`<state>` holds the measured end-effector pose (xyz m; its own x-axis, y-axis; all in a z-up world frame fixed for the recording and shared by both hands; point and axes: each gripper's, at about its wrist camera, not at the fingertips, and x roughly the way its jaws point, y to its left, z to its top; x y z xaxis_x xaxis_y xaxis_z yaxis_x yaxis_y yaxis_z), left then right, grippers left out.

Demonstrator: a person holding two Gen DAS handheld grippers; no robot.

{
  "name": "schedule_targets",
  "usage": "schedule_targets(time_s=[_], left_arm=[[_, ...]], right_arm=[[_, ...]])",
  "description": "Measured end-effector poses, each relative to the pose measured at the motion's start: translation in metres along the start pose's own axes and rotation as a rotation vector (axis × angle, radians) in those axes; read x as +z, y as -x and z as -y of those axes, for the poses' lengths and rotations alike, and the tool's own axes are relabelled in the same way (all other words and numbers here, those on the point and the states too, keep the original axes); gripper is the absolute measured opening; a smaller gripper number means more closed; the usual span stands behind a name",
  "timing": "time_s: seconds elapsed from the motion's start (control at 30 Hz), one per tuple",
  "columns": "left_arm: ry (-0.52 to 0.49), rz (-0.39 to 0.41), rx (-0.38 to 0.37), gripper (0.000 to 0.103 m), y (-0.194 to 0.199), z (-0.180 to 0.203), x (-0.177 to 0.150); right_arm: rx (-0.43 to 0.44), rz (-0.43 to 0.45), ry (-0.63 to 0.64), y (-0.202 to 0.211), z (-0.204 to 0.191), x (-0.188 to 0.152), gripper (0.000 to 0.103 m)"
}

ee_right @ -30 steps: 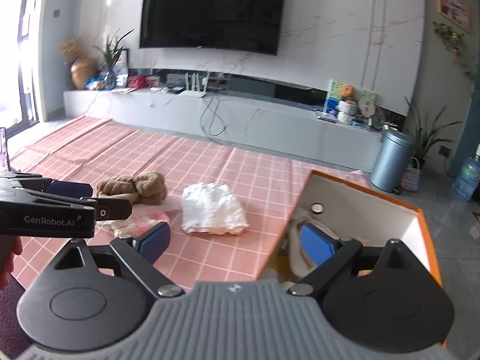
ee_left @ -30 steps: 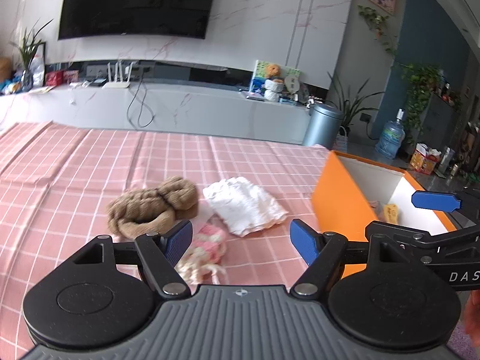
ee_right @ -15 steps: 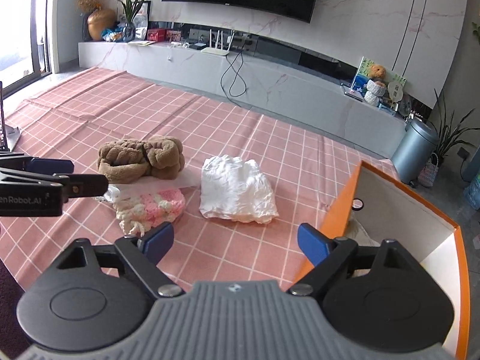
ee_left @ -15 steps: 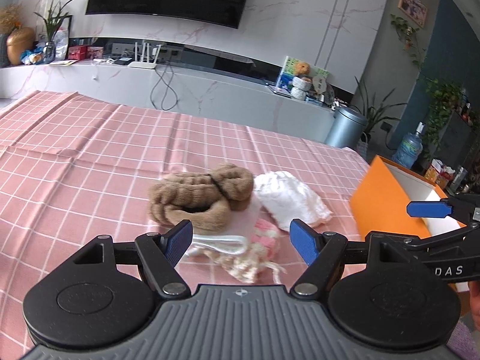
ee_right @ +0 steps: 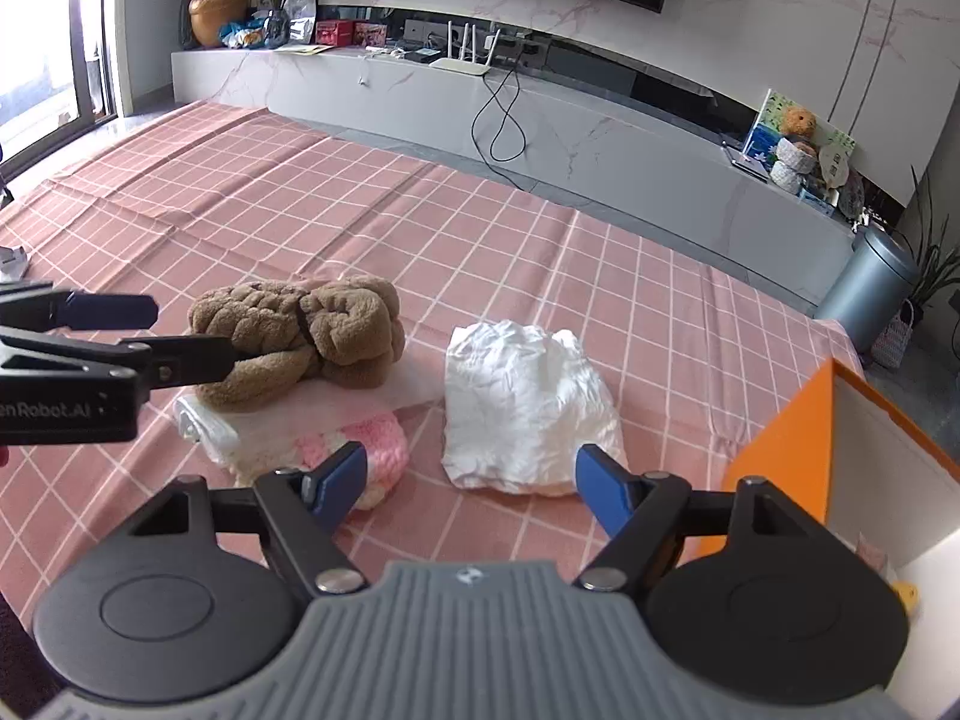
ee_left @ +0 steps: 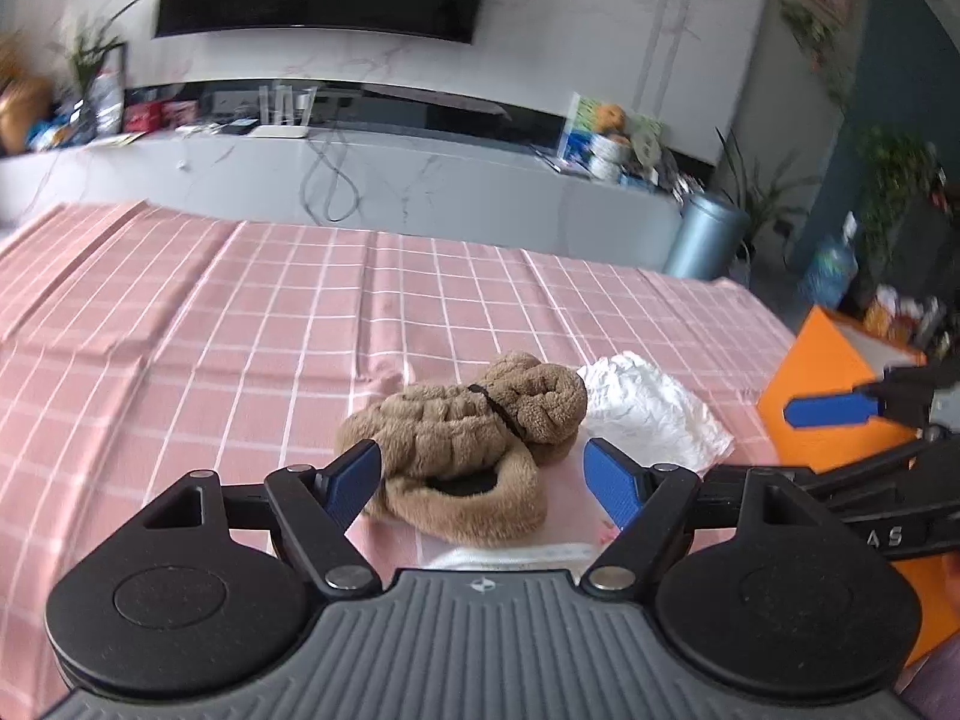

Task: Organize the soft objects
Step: 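Grasp the brown plush slipper with the left tool while the right tool grasps the white plastic bag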

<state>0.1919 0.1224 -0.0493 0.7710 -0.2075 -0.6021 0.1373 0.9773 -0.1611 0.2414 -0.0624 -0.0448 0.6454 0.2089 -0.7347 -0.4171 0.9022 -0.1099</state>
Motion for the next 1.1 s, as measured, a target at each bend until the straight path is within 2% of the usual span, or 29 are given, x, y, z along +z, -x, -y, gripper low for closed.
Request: schedule_targets(time_s=[0.23, 0.33, 0.4, 0.47, 0.63, 0.8, 0.83, 0.9, 1.03, 1.1], left_arm=[[-0.236, -0.089, -0.062, 0.091, -0.037, 0.008, 0.026], [-0.347, -0.138, -0.075, 0.091, -0.054, 0.018, 0.030], [-0.394, -0.174, -0.065, 0.091, -0.066, 0.022, 0.029], [-0.396, -0.204, -0.057, 0.091, -0.076, 0.021, 0.029], [-0.320, -0.235, -0.082, 0.089, -0.088, 0.007, 0.034], [-0.312, -0.254, -0.061, 0.083, -0.095, 0.003, 0.033], [-0.310, -0.251, -0.056, 0.080, -0.095, 0.002, 0.033], [-0.303, -0.241, -0.041, 0.075, -0.094, 0.003, 0.033], [-0.263, -0.200, -0.026, 0.064, -0.087, 0.000, 0.034], [-0.234, -0.172, -0.017, 0.059, -0.081, -0.001, 0.035]], right_arm=[[-0.015, -0.056, 0.035, -0.030, 0.012, 0.024, 0.076], [-0.026, -0.106, 0.039, -0.051, 0.020, 0.033, 0.086], [-0.033, -0.133, 0.017, -0.064, 0.028, 0.037, 0.088], [-0.039, -0.171, -0.001, -0.078, 0.034, 0.040, 0.088], [-0.007, -0.237, -0.060, -0.103, 0.045, 0.042, 0.088], [0.043, -0.279, -0.092, -0.118, 0.045, 0.040, 0.072], [0.047, -0.283, -0.093, -0.119, 0.045, 0.039, 0.071], [0.037, -0.282, -0.082, -0.119, 0.043, 0.037, 0.060], [0.037, -0.275, -0.057, -0.117, 0.041, 0.034, 0.045], [0.044, -0.269, -0.046, -0.116, 0.039, 0.033, 0.026]])
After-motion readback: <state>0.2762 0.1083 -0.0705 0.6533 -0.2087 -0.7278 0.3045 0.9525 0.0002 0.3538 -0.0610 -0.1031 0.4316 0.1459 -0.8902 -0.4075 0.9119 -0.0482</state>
